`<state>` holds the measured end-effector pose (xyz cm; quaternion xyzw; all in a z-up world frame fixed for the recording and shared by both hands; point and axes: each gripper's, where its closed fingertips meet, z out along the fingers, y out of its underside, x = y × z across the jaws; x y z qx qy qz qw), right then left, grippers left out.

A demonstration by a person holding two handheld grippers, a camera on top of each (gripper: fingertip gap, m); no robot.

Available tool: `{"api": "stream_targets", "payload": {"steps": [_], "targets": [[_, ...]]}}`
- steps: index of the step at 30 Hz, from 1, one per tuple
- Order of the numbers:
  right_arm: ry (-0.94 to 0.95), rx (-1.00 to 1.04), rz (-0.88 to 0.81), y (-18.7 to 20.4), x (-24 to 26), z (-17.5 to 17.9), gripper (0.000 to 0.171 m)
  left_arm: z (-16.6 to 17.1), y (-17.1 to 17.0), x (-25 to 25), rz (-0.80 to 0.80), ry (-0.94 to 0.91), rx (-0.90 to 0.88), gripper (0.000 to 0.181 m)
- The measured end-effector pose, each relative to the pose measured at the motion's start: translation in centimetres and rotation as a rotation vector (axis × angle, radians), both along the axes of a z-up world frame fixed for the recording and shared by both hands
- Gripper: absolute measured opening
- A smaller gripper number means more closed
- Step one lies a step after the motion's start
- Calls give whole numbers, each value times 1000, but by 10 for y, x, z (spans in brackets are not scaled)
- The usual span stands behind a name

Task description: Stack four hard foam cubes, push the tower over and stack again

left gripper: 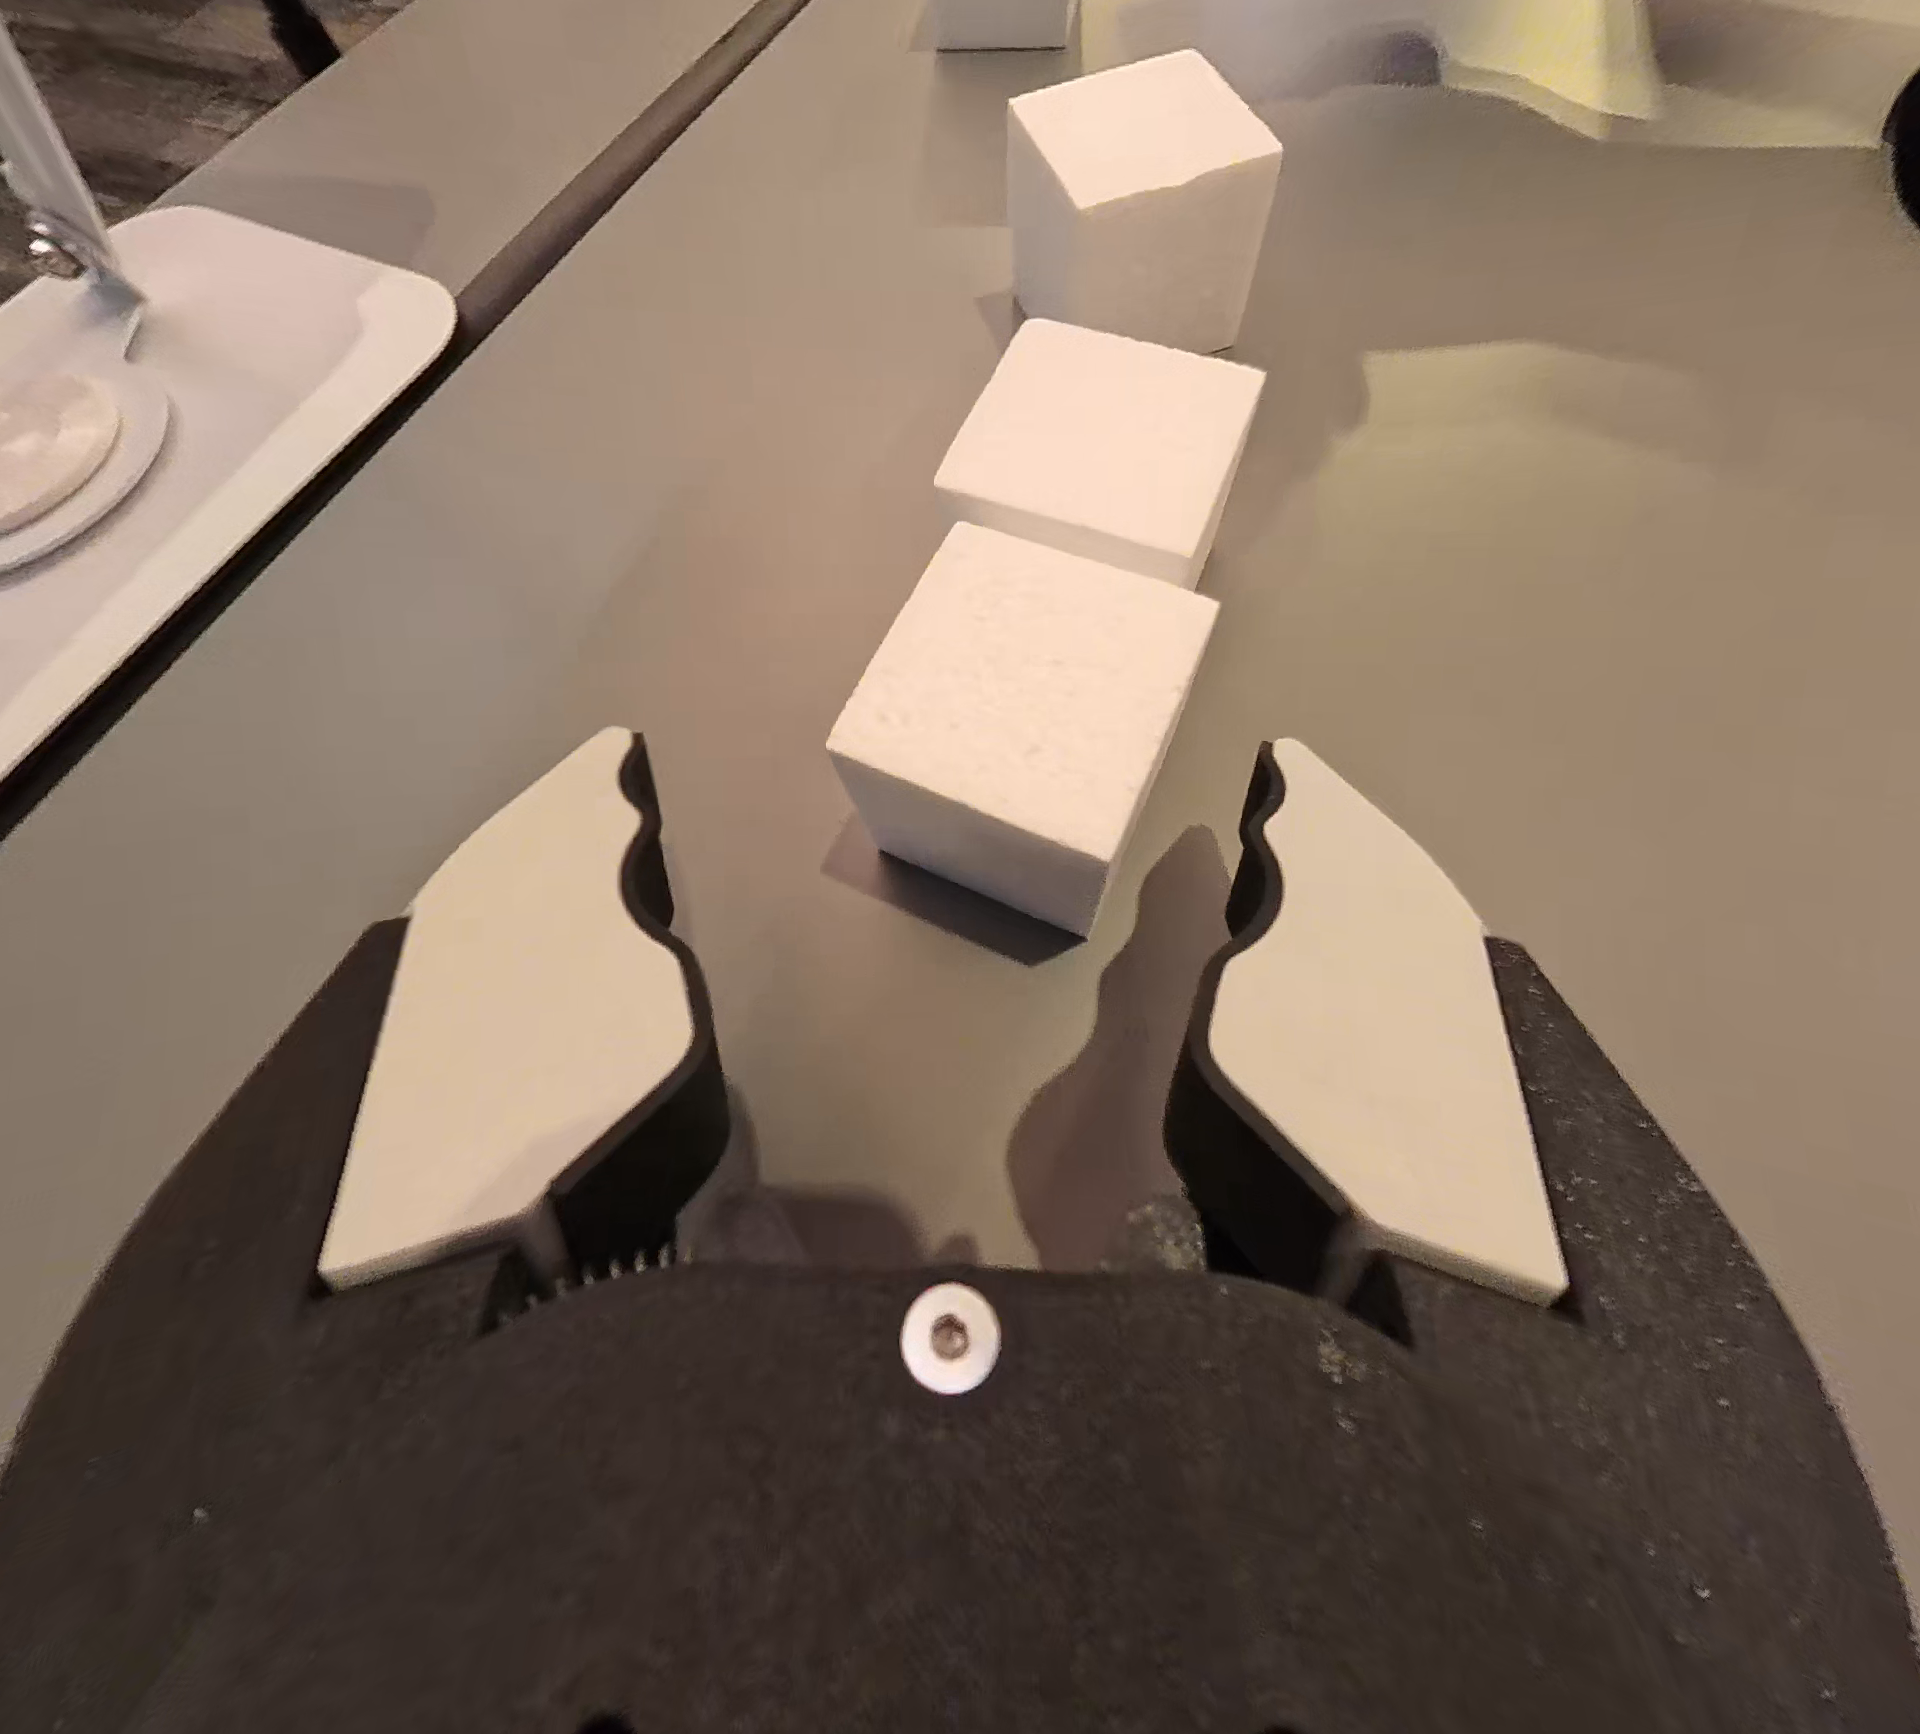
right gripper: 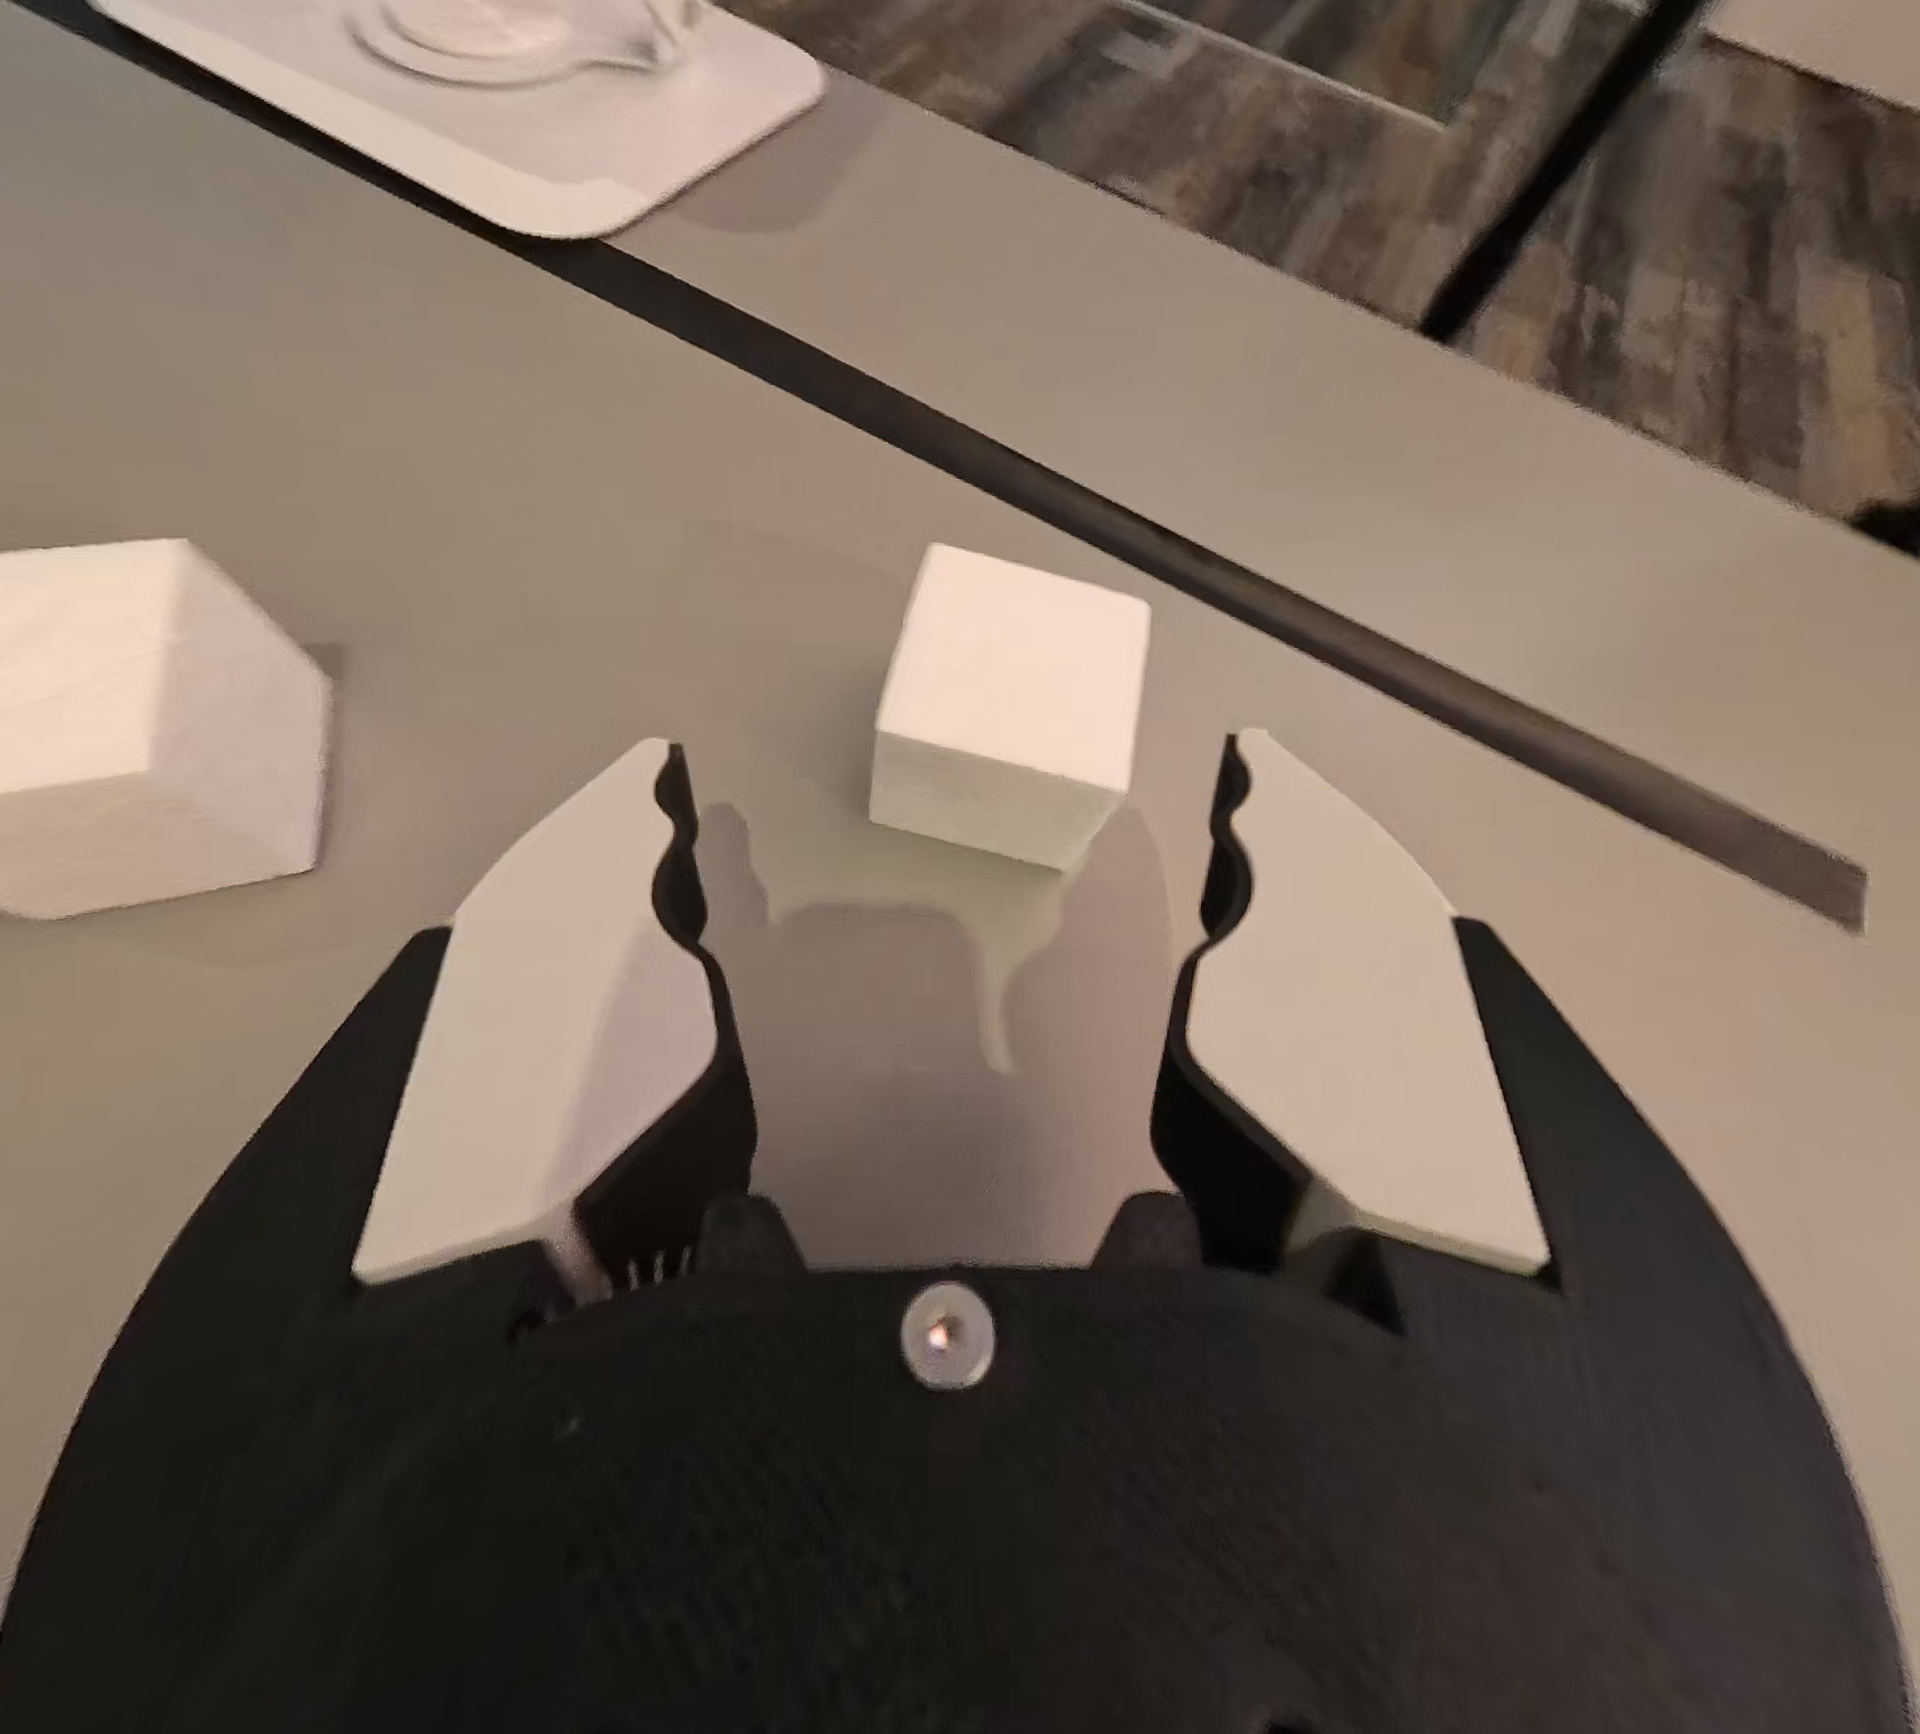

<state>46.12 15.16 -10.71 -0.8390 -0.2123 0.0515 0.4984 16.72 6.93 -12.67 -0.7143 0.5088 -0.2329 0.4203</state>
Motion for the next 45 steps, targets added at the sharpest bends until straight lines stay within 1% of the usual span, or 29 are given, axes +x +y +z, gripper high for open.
{"api": "stream_targets", "payload": {"steps": [3, 5, 8, 9, 10, 11, 12, 14, 16, 18, 20, 22, 24, 27, 30, 32, 35, 38, 39, 41, 43, 45], "targets": [[62, -45, -61, 7, 2, -11, 96, -5, 1, 6, -44, 16, -23, 99], [105, -82, -81, 12, 0, -18, 96, -11, 1, 7, -62, 36, -52, 85], [120, -128, -85, 16, -3, -29, 96, -15, -1, 9, -77, 64, -66, 74], [118, -133, -82, 17, -5, -31, 95, -15, -2, 10, -85, 65, -56, 66], [114, -144, -83, 17, -6, -34, 90, -15, -3, 11, -89, 67, -49, 64], [111, -155, -77, 16, -6, -36, 74, -15, -4, 11, -95, 68, -57, 64], [116, -157, -61, 15, -8, -36, 54, -15, -7, 11, -101, 69, -74, 64], [140, -159, -50, 12, -8, -34, 54, -12, -7, 4, -81, 84, -88, 64], [162, -142, -48, 8, -5, -29, 54, 2, -4, -6, -34, 65, -60, 64], [190, -125, -40, 2, -3, -21, 54, 24, -3, -17, 5, 34, -31, 64], [239, -85, -14, -5, -3, -8, 54, 46, 0, -31, 69, 19, 9, 64], [293, -43, 4, -11, -2, 7, 54, 61, -1, -45, 98, 38, 47, 64], [350, -9, 68, -20, -6, 21, 54, 72, -4, -59, 119, 74, 84, 64], [381, 26, 185, -31, -16, 41, 54, 83, -8, -76, 137, 103, 106, 64], [515, 44, 398, -53, -50, 73, 54, 90, -11, -85, 133, 120, 130, 64], [536, 51, 513, -64, -73, 90, 54, 88, -10, -91, 132, 160, 133, 64], [434, 52, 593, -69, -99, 97, 54, 89, -10, -93, 127, 170, 132, 64], [387, 26, 698, -74, -125, 104, 54, 91, -11, -93, 125, 158, 127, 64], [375, 24, 737, -75, -134, 107, 54, 90, -11, -95, 127, 165, 126, 64], [375, -40, 856, -83, -156, 107, 54, 89, -10, -99, 141, 189, 131, 64], [323, -104, 957, -89, -182, 97, 54, 90, -9, -102, 154, 196, 129, 64], [166, -157, 1028, -93, -204, 72, 54, 92, -8, -104, 161, 190, 134, 64]]}}
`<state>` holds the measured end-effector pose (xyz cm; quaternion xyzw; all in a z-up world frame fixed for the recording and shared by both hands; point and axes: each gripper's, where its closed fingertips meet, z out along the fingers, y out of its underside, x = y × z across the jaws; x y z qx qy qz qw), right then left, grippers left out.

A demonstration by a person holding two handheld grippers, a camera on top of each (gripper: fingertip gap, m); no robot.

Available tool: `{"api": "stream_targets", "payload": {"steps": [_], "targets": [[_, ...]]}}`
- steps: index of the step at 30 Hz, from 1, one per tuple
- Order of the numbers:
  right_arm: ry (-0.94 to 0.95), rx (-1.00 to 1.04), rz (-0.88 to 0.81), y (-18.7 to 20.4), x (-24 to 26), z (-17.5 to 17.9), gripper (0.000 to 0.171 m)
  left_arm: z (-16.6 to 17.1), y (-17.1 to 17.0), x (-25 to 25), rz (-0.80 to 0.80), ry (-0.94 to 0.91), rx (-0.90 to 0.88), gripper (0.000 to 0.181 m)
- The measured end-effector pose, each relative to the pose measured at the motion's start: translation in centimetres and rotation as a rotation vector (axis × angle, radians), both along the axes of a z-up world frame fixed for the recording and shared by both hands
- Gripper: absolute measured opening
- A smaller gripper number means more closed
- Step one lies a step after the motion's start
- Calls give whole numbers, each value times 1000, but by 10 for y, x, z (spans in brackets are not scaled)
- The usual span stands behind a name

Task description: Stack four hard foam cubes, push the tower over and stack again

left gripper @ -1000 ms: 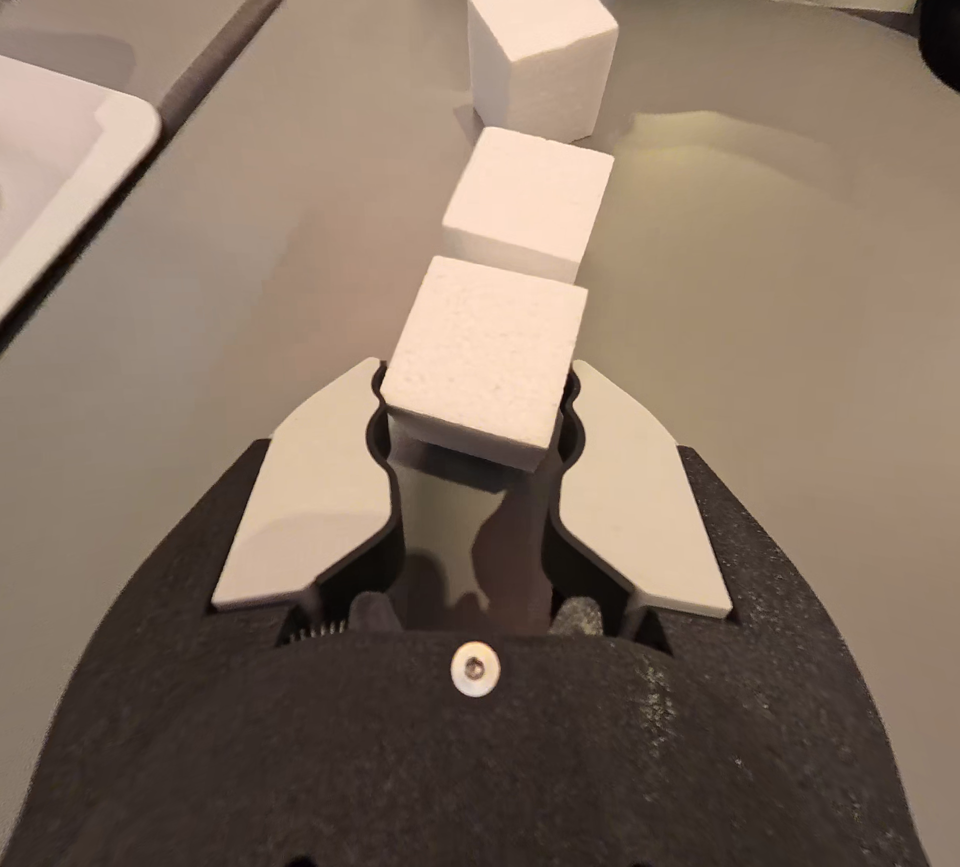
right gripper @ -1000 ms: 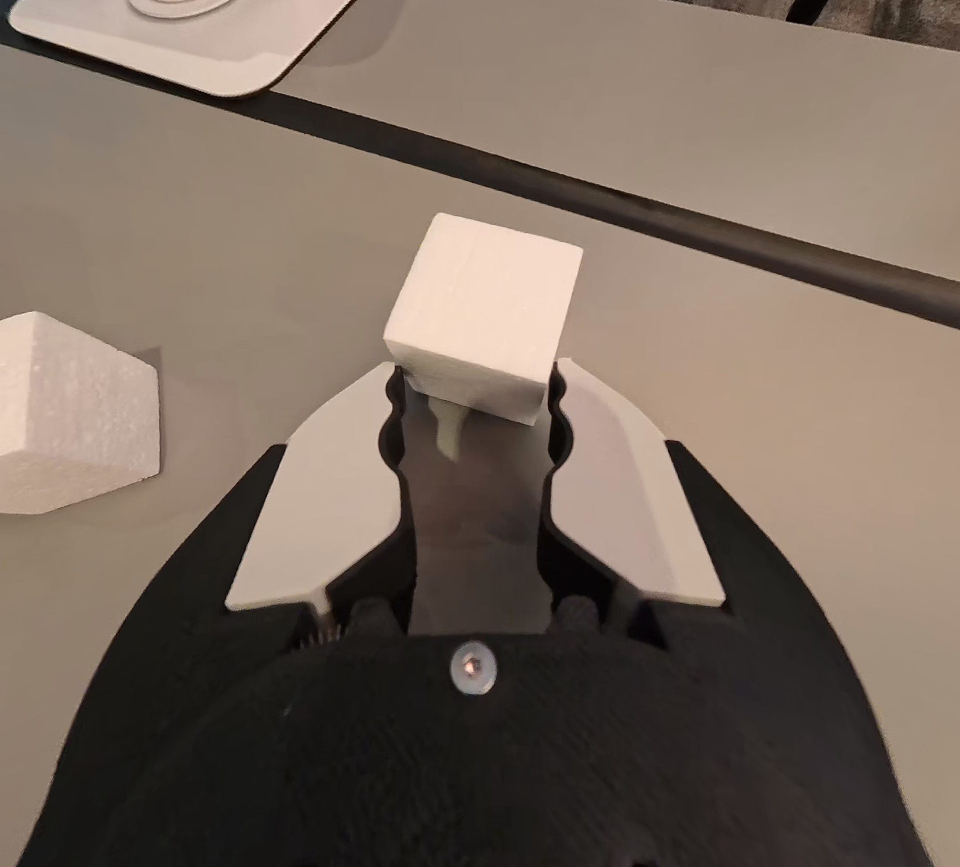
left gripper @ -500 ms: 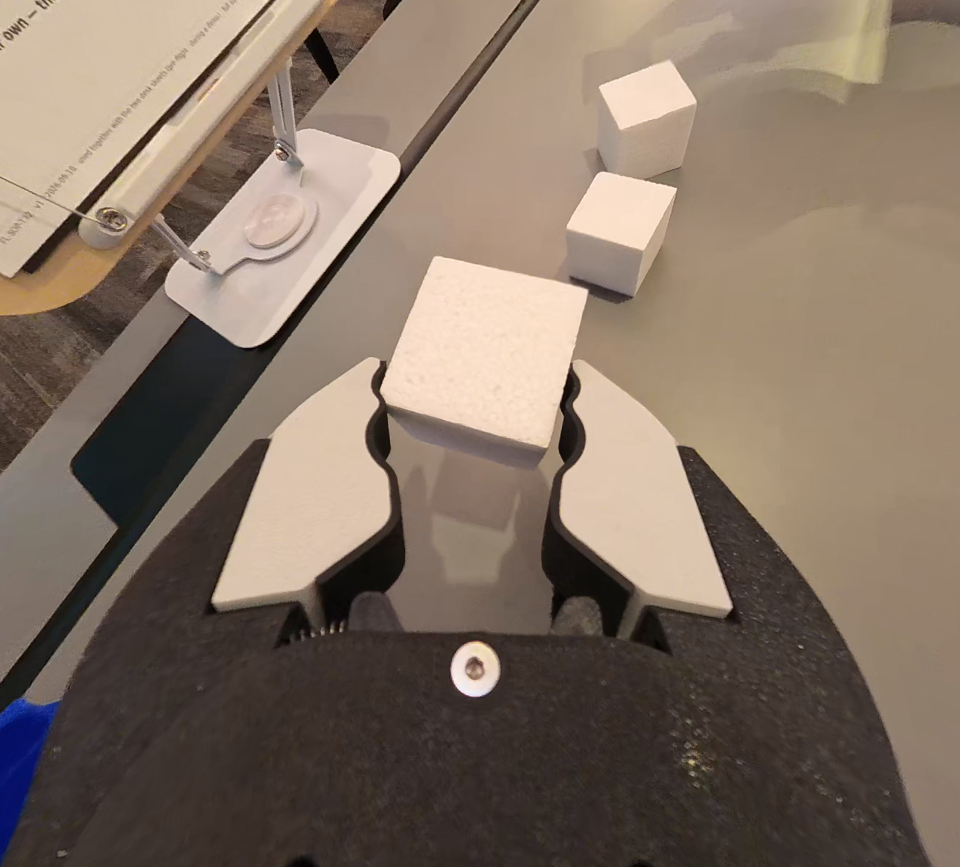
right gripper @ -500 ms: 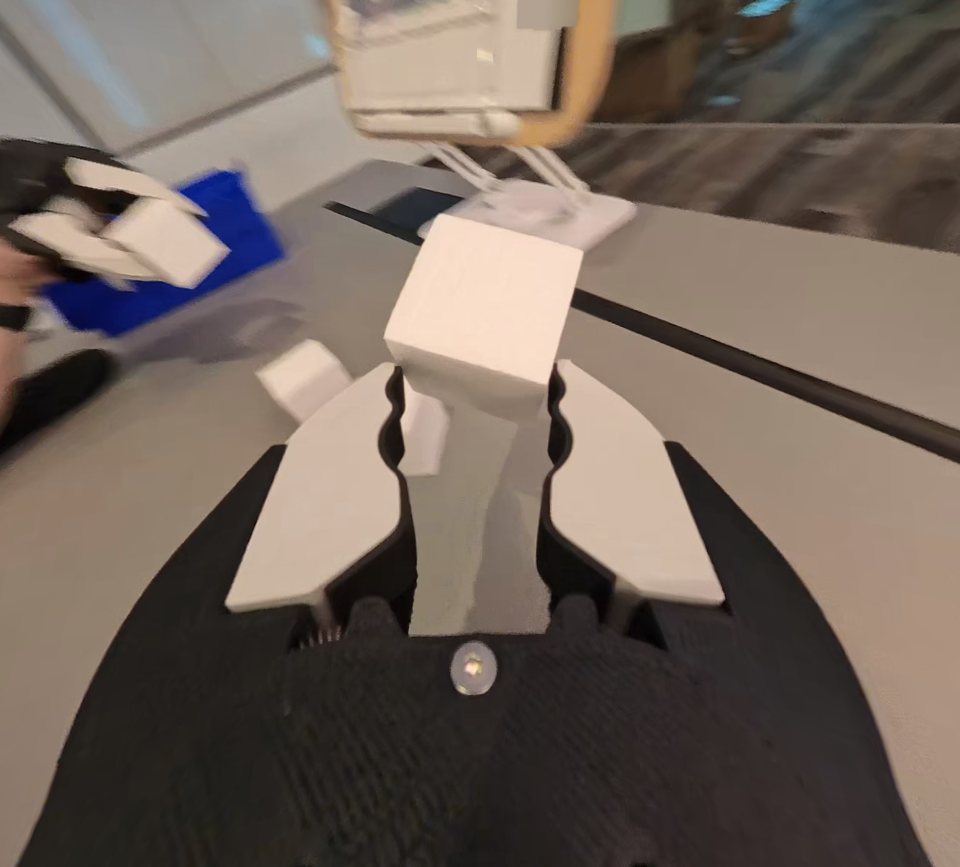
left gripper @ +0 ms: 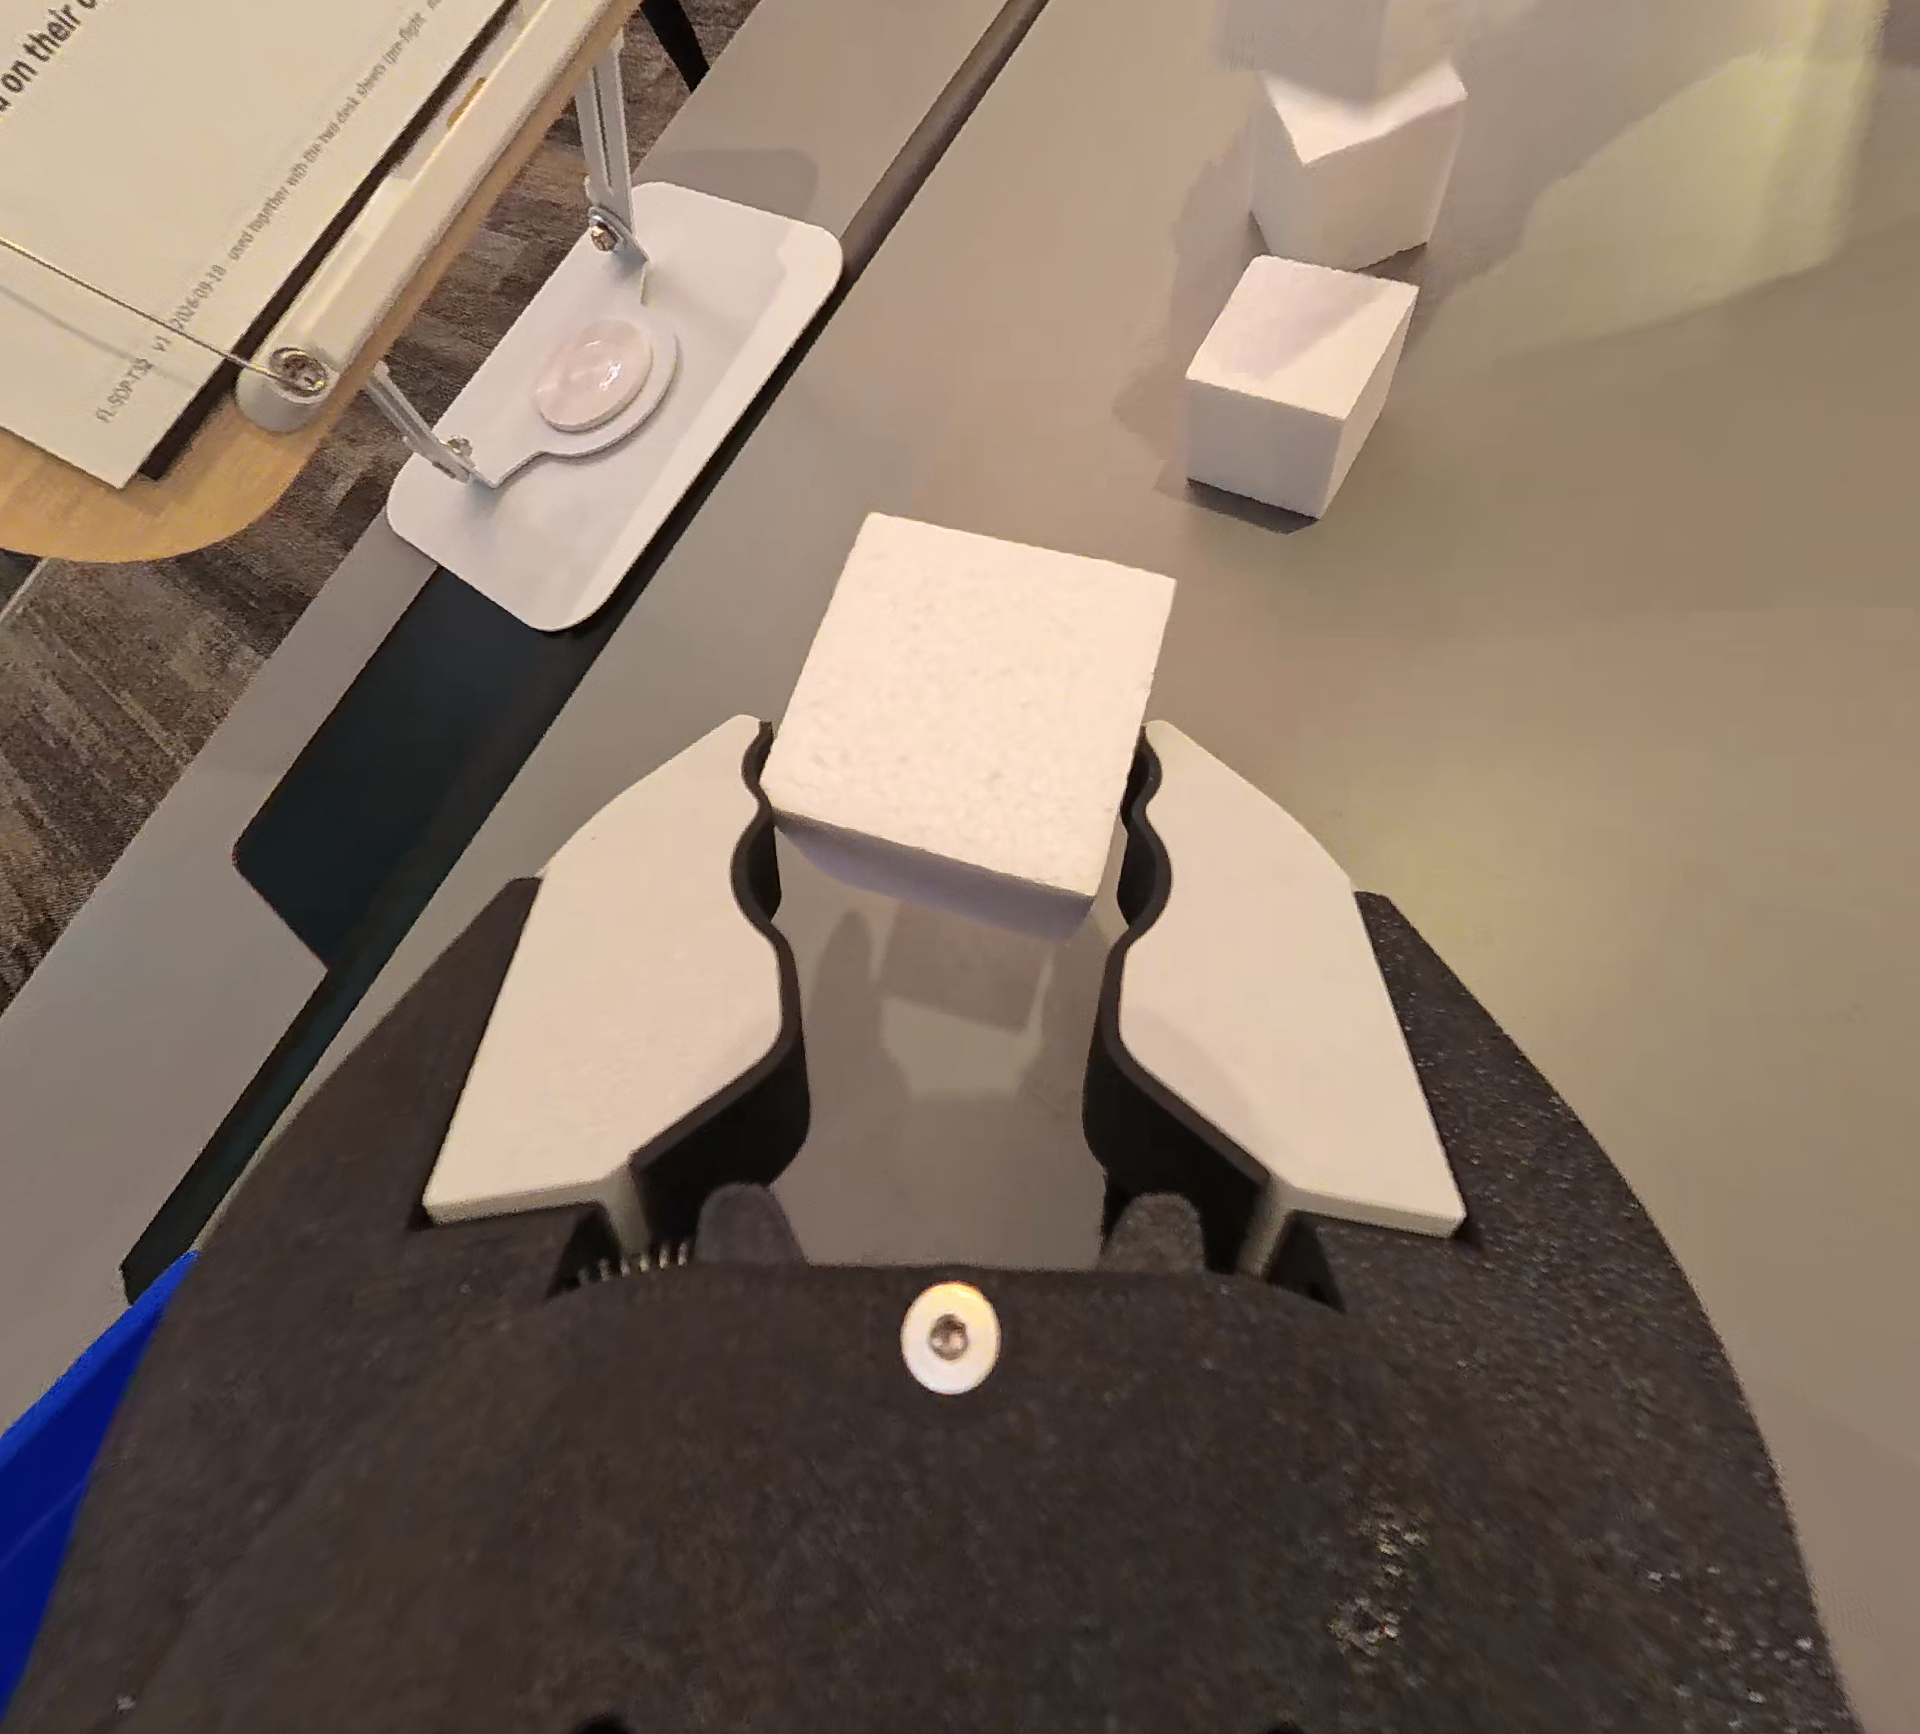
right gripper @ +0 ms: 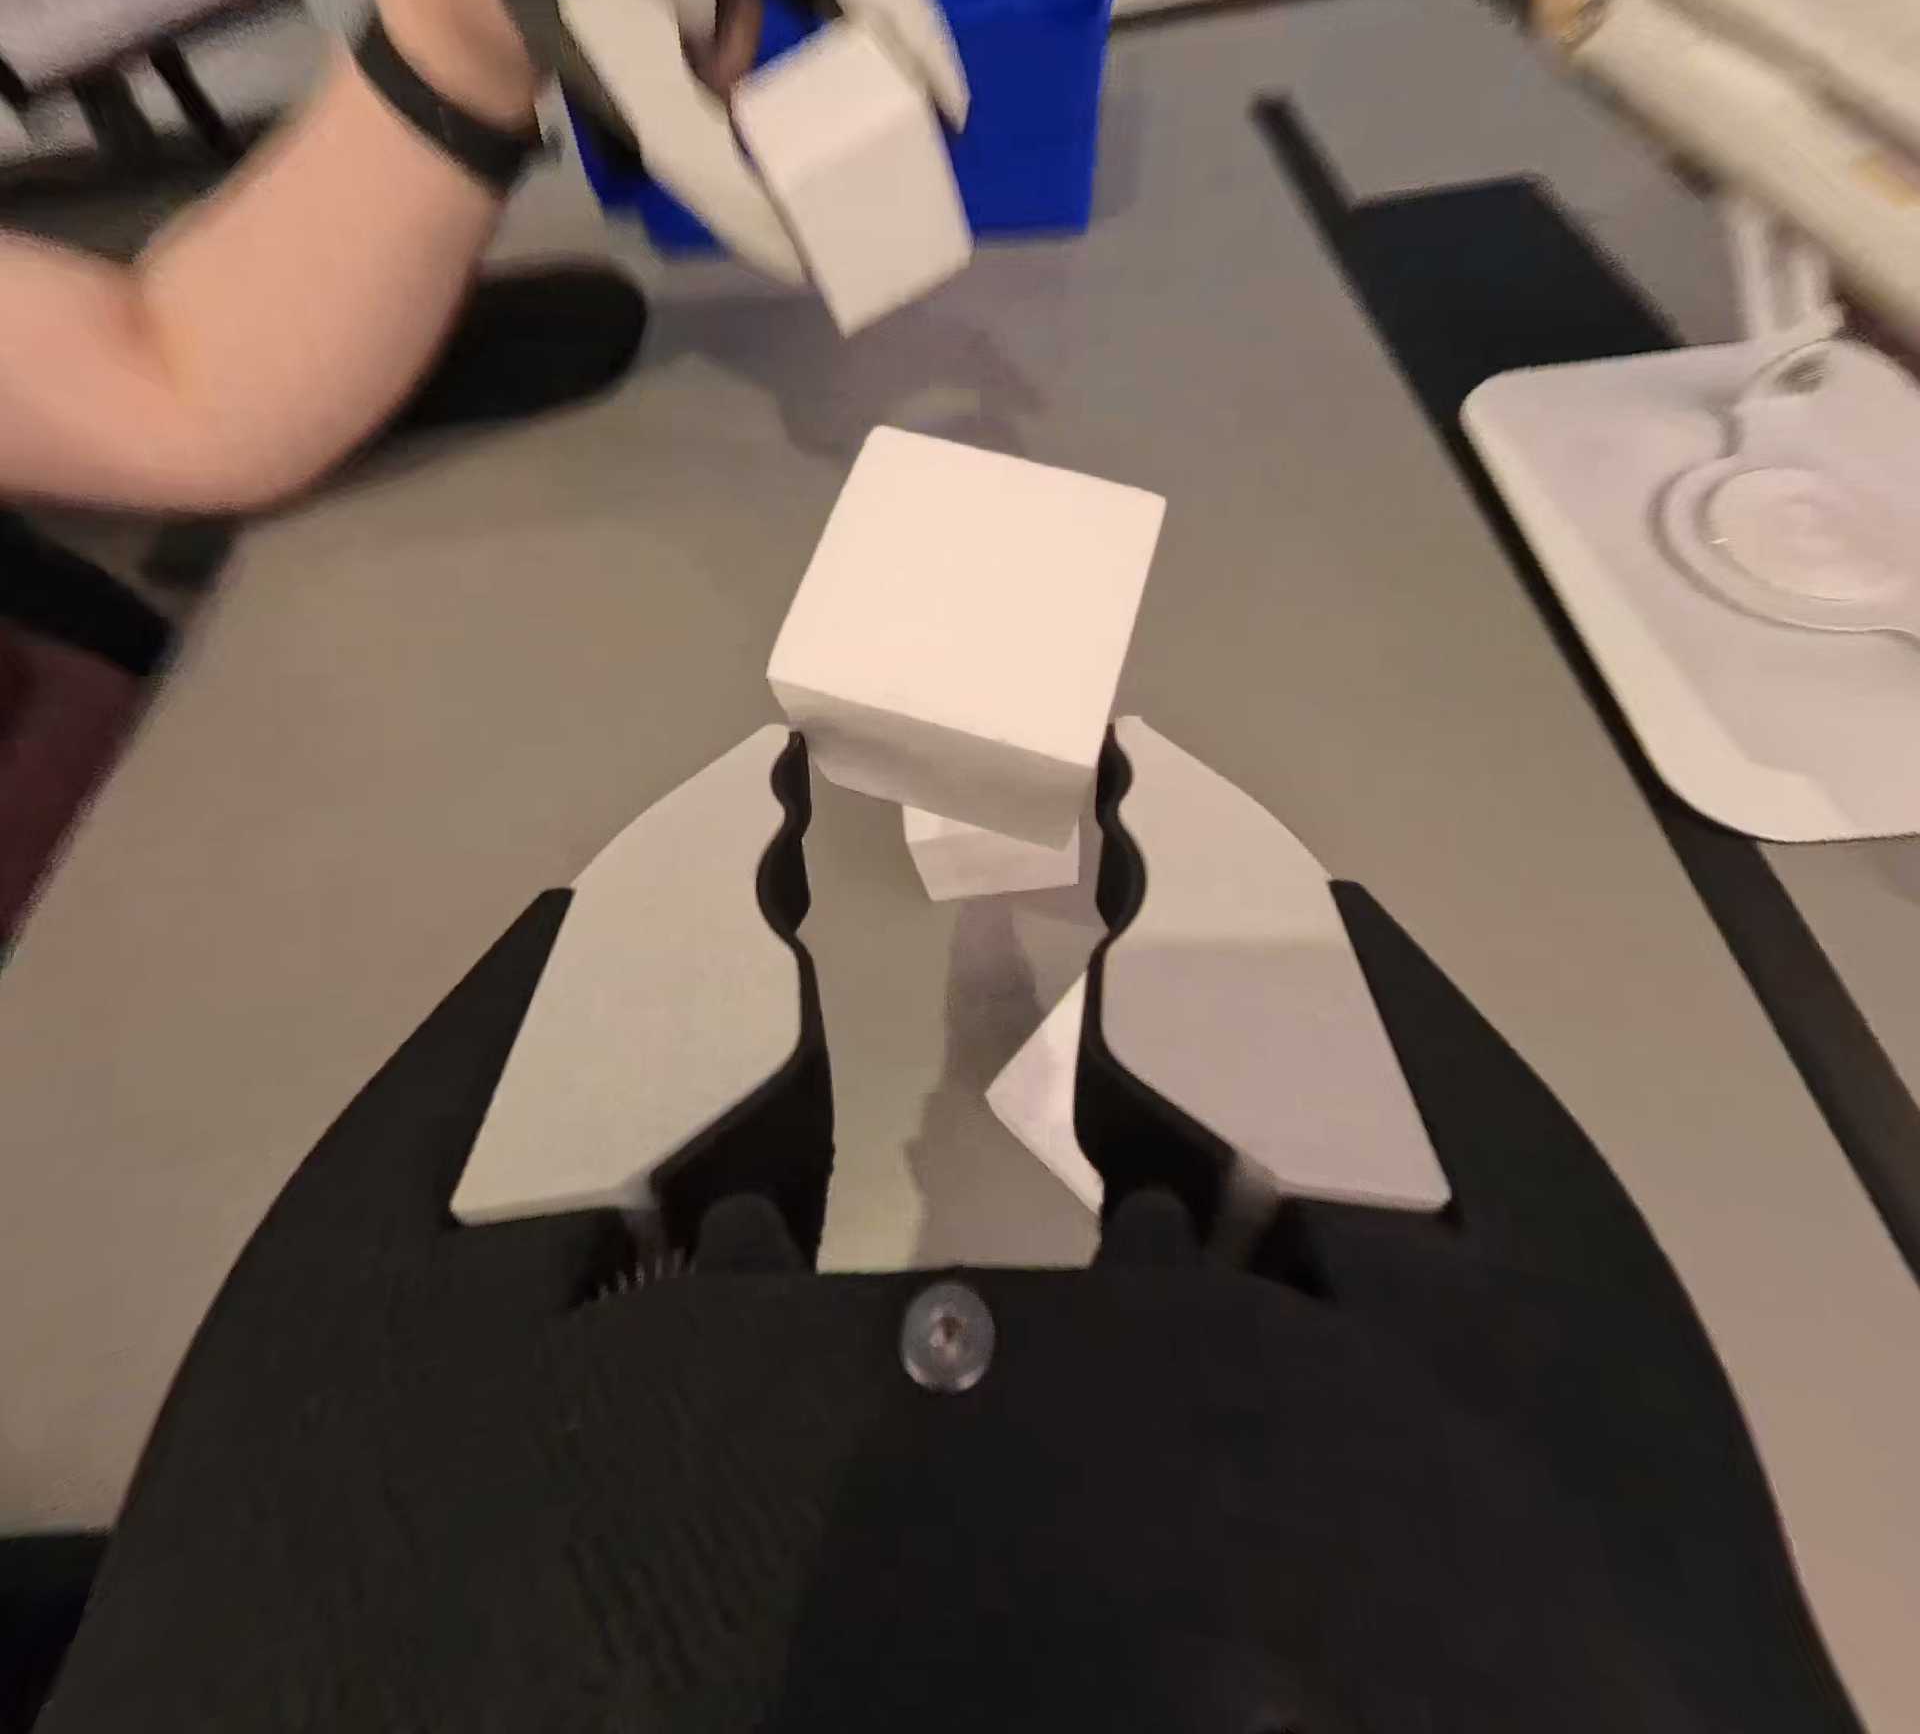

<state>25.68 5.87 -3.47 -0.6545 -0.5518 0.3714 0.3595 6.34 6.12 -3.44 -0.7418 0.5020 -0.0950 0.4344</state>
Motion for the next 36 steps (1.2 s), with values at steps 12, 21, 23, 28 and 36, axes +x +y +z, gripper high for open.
{"api": "stream_targets", "payload": {"steps": [12, 21, 23, 28, 36], "targets": [[-227, 21, 96, 0, -26, -52, 54, 3, 4, 1, 19, -11, 6, 64], [-62, 35, 55, -8, 7, -7, 72, 31, -6, 18, -9, -120, 33, 64], [39, 63, -18, -5, 35, 17, 67, 40, -9, 23, -21, -149, 57, 64], [160, 85, -150, -6, 94, 37, 63, 38, -10, 33, -32, -150, 57, 64], [156, 75, -158, -9, 101, 34, 63, 41, -12, 63, -70, -219, 38, 64]]}}
